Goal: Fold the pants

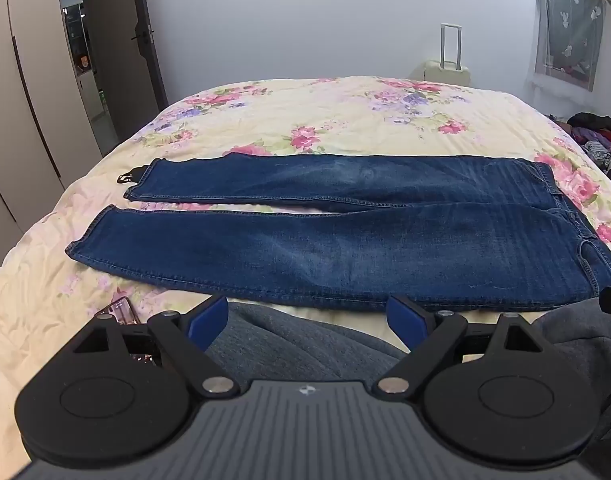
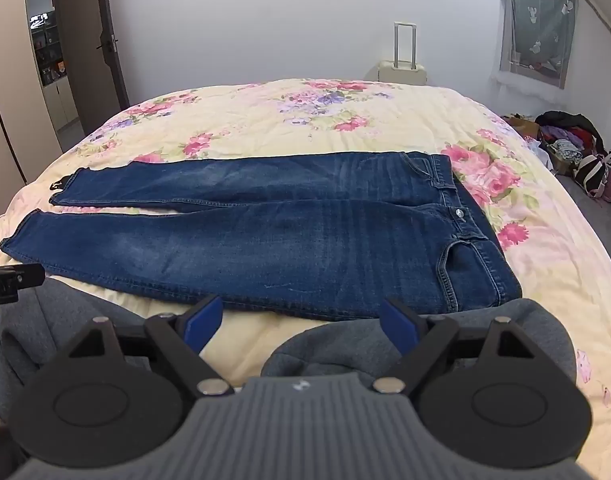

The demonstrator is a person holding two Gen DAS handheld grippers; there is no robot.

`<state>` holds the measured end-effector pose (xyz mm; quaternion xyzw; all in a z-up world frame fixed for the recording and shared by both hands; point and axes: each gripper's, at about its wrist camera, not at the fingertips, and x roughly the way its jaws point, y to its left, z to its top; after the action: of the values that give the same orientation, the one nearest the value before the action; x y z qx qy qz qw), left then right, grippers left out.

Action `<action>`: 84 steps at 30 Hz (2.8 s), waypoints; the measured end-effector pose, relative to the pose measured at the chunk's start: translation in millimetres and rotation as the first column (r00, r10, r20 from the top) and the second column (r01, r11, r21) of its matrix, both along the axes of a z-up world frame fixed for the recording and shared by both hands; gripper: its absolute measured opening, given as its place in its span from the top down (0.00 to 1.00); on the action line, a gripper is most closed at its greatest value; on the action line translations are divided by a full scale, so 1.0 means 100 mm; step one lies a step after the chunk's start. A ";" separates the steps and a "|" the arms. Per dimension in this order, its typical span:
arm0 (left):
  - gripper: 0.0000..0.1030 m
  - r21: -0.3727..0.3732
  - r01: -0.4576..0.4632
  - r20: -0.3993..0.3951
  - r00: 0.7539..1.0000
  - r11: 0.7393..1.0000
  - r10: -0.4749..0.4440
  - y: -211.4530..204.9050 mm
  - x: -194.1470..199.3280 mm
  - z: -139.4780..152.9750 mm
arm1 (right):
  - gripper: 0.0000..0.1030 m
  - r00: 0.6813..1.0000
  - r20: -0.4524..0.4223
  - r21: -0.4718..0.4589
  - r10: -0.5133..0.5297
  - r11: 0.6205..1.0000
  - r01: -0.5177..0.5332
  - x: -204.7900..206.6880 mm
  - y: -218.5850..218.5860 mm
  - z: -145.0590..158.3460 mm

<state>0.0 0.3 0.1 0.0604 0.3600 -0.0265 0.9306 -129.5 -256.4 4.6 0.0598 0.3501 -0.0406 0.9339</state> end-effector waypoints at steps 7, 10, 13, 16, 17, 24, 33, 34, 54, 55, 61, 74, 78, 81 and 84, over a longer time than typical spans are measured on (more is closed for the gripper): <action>0.00 0.007 0.007 0.003 1.000 1.000 -0.007 -0.09 -0.02 0.01 | 0.20 1.000 0.012 -0.008 0.013 1.000 -0.013 -0.01 0.07 0.04; 0.00 0.008 0.016 0.006 1.000 1.000 -0.016 -0.08 -0.05 0.01 | 0.20 0.999 0.020 -0.023 0.036 0.999 -0.036 0.00 0.14 0.03; 0.00 0.014 0.024 0.007 1.000 1.000 -0.024 -0.11 -0.06 0.02 | 0.20 0.998 0.022 -0.021 0.053 0.998 -0.052 0.01 0.16 0.04; 0.00 0.014 0.035 0.006 0.999 0.999 -0.035 -0.14 -0.07 0.02 | 0.20 0.997 0.029 -0.029 0.065 0.998 -0.064 -0.03 0.26 0.06; 0.00 0.013 0.040 0.005 0.999 0.999 -0.040 -0.15 -0.07 0.02 | 0.20 0.997 0.029 -0.029 0.069 0.997 -0.068 -0.04 0.27 0.06; 0.00 -0.007 0.072 0.003 0.997 0.997 -0.072 -0.18 -0.09 0.03 | 0.20 0.997 0.028 -0.026 0.077 0.997 -0.077 -0.03 0.28 0.06; 0.00 -0.009 0.079 0.009 0.997 0.997 -0.079 -0.21 -0.11 0.05 | 0.20 0.996 0.030 -0.029 0.086 0.996 -0.085 -0.05 0.29 0.07; 0.00 -0.009 0.080 0.009 0.997 0.997 -0.080 -0.21 -0.12 0.06 | 0.20 0.996 0.030 -0.029 0.088 0.996 -0.087 -0.05 0.29 0.08; 0.00 -0.007 0.081 0.014 0.997 0.997 -0.081 -0.23 -0.13 0.07 | 0.20 0.994 0.039 -0.038 0.097 0.995 -0.096 -0.09 0.32 0.12; 0.00 -0.007 0.080 0.014 0.997 0.997 -0.080 -0.23 -0.13 0.07 | 0.20 0.994 0.039 -0.038 0.097 0.995 -0.096 -0.09 0.33 0.12; 0.00 -0.005 0.081 0.015 0.997 0.997 -0.081 -0.24 -0.14 0.07 | 0.20 0.995 0.039 -0.039 0.096 0.995 -0.095 -0.09 0.33 0.12; 0.00 -0.005 0.081 0.017 0.997 0.997 -0.080 -0.25 -0.15 0.08 | 0.20 0.995 0.039 -0.040 0.096 0.995 -0.094 -0.10 0.34 0.12; 0.00 -0.005 0.081 0.017 0.997 0.997 -0.081 -0.25 -0.15 0.08 | 0.20 0.995 0.040 -0.039 0.095 0.995 -0.093 -0.10 0.34 0.12; 0.00 -0.005 0.080 0.017 0.997 0.997 -0.080 -0.25 -0.15 0.08 | 0.20 0.995 0.038 -0.040 0.095 0.995 -0.093 -0.10 0.34 0.12; 0.00 -0.006 0.081 0.018 0.997 0.997 -0.081 -0.26 -0.16 0.08 | 0.20 0.995 0.039 -0.040 0.095 0.995 -0.093 -0.10 0.34 0.12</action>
<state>-16.0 -25.6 8.4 0.0722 0.3489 -0.0649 0.9321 -140.0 -222.5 17.0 0.0261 0.3326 -0.0021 0.9427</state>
